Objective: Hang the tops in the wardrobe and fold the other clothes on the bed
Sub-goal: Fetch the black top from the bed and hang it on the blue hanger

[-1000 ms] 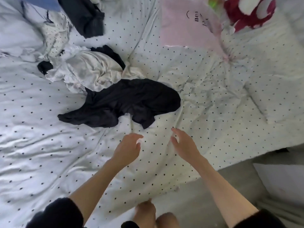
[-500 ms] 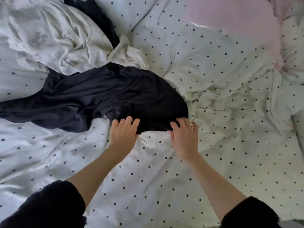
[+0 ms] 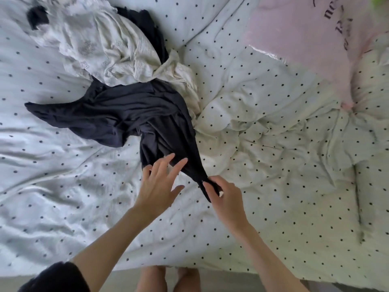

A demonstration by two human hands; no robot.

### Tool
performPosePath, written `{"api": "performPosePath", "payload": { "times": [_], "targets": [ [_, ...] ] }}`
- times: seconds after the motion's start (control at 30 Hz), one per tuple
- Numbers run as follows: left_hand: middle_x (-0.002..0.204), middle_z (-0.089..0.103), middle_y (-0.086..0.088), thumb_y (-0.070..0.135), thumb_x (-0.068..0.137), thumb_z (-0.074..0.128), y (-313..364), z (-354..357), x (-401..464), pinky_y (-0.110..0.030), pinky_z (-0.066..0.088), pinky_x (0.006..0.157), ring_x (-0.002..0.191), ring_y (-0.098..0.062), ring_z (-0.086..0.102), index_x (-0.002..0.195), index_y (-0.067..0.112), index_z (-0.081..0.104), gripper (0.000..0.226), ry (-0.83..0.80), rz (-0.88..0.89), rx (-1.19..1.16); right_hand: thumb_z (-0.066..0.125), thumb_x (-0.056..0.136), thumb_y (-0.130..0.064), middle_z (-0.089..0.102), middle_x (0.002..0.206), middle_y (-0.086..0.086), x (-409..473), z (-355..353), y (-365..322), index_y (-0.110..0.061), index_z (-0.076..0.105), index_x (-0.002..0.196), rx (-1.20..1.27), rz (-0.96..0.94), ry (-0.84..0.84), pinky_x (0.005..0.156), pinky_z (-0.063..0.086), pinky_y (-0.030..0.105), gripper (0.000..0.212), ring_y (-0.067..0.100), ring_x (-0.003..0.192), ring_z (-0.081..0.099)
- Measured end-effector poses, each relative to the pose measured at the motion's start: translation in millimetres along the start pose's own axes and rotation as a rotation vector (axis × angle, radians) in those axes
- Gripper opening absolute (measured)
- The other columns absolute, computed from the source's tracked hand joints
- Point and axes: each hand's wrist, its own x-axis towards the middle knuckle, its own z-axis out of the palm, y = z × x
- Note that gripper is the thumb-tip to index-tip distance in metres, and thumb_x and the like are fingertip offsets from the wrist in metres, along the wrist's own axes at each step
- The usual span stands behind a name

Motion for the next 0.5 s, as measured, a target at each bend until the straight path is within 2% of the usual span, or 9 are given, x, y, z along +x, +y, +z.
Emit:
{"api": "performPosePath", "payload": {
  "times": [0.07, 0.13, 0.2, 0.27, 0.33, 0.4, 0.5],
  "targets": [
    [0.112, 0.064, -0.007, 0.017, 0.068, 0.083, 15, -8, 8, -0.044, 0.043, 0.083, 0.103, -0.025, 0.062, 0.105, 0.015, 0.070, 0.039, 0.075, 0.065, -0.080, 0.059, 0.091, -0.020, 0.059, 0.059, -0.007, -7, -1, -11, -0.015, 0.068, 0.092, -0.055, -0.079, -0.039, 0.060, 0.034, 0.010, 0.010, 0.015, 0.056, 0.048],
    [0.086, 0.068, -0.001, 0.007, 0.066, 0.082, 23, -17, 13, -0.039, 0.042, 0.079, 0.082, -0.022, 0.066, 0.084, 0.013, 0.071, 0.022, 0.144, 0.084, -0.109, 0.060, 0.091, -0.020, 0.049, 0.053, -0.014, -9, -9, -15, -0.015, 0.067, 0.092, -0.101, -0.113, -0.053, 0.062, 0.029, 0.012, 0.009, 0.013, 0.050, 0.042],
    [0.070, 0.064, 0.000, 0.004, 0.064, 0.081, 23, -28, 10, -0.035, 0.043, 0.076, 0.063, -0.021, 0.061, 0.079, 0.011, 0.069, 0.021, 0.161, 0.058, -0.104, 0.061, 0.089, -0.020, 0.047, 0.055, -0.019, -9, -21, -14, -0.016, 0.066, 0.095, -0.164, -0.125, -0.058, 0.063, 0.029, 0.015, 0.008, 0.007, 0.046, 0.041],
    [0.064, 0.061, -0.001, 0.004, 0.061, 0.081, 18, -41, -7, -0.034, 0.044, 0.077, 0.056, -0.023, 0.057, 0.079, 0.008, 0.069, 0.023, 0.196, 0.047, -0.064, 0.063, 0.087, -0.013, 0.058, 0.069, -0.017, -15, -35, -16, -0.015, 0.065, 0.096, -0.249, -0.157, -0.034, 0.075, 0.036, 0.021, 0.010, 0.003, 0.053, 0.046],
    [0.063, 0.061, -0.001, 0.004, 0.061, 0.080, 16, -53, -30, -0.030, 0.038, 0.081, 0.054, -0.025, 0.057, 0.081, 0.007, 0.070, 0.023, 0.229, 0.030, -0.039, 0.062, 0.083, 0.000, 0.066, 0.080, -0.005, -23, -43, -24, -0.011, 0.066, 0.095, -0.322, -0.208, 0.016, 0.084, 0.038, 0.026, 0.017, 0.008, 0.061, 0.053],
    [0.062, 0.062, -0.002, 0.004, 0.062, 0.075, 20, -68, -57, -0.028, 0.037, 0.079, 0.051, -0.026, 0.057, 0.080, 0.006, 0.070, 0.019, 0.248, 0.012, -0.015, 0.062, 0.077, 0.009, 0.068, 0.081, 0.003, -32, -48, -38, -0.007, 0.067, 0.093, -0.352, -0.260, 0.067, 0.082, 0.041, 0.030, 0.024, 0.021, 0.065, 0.059],
    [0.061, 0.062, -0.007, -0.008, 0.057, 0.078, 24, -97, -78, -0.034, 0.048, 0.066, 0.048, -0.027, 0.056, 0.075, 0.003, 0.068, 0.023, 0.279, -0.064, -0.027, 0.060, 0.069, 0.016, 0.065, 0.083, 0.010, -40, -57, -64, -0.004, 0.069, 0.095, -0.356, -0.305, 0.143, 0.077, 0.039, 0.032, 0.033, 0.029, 0.068, 0.059]
  ]
}}
